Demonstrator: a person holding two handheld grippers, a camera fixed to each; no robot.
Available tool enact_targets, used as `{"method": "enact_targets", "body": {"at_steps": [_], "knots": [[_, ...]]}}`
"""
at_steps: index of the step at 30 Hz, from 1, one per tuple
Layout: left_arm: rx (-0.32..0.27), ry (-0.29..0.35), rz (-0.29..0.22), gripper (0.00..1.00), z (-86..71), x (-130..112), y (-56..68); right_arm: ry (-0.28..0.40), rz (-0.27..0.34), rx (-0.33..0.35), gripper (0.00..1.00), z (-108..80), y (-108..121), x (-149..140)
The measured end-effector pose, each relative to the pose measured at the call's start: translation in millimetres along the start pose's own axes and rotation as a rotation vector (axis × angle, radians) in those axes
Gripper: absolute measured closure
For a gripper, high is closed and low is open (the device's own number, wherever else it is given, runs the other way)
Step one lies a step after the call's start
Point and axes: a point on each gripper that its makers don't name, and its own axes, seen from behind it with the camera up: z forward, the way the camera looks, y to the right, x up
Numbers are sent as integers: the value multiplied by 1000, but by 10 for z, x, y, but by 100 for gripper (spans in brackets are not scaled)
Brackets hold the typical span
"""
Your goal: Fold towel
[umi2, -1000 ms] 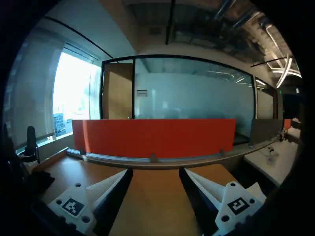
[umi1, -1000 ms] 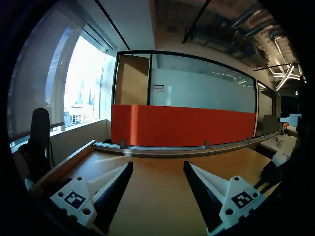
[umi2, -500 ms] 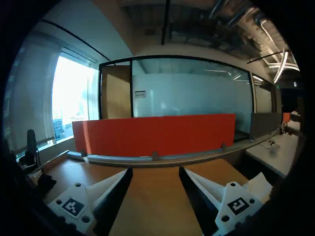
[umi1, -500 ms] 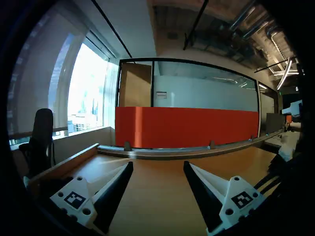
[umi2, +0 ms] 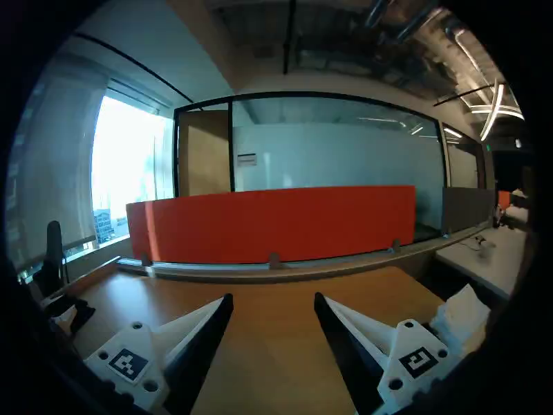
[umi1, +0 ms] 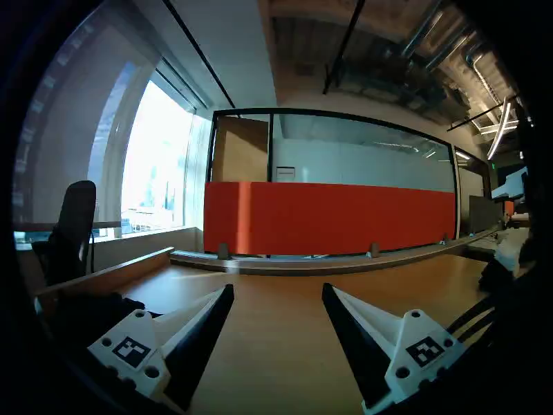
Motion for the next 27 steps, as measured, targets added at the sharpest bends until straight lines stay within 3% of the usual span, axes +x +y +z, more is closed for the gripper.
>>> {"method": "enact_targets", "body": {"at_steps": [12, 27], "knots": [[14, -9, -5, 6, -22, -373, 7, 4, -21, -3, 9, 95, 61, -194], [18, -46, 31, 6, 11, -499, 10, 9, -25, -25, 9, 41, 207, -168]]}}
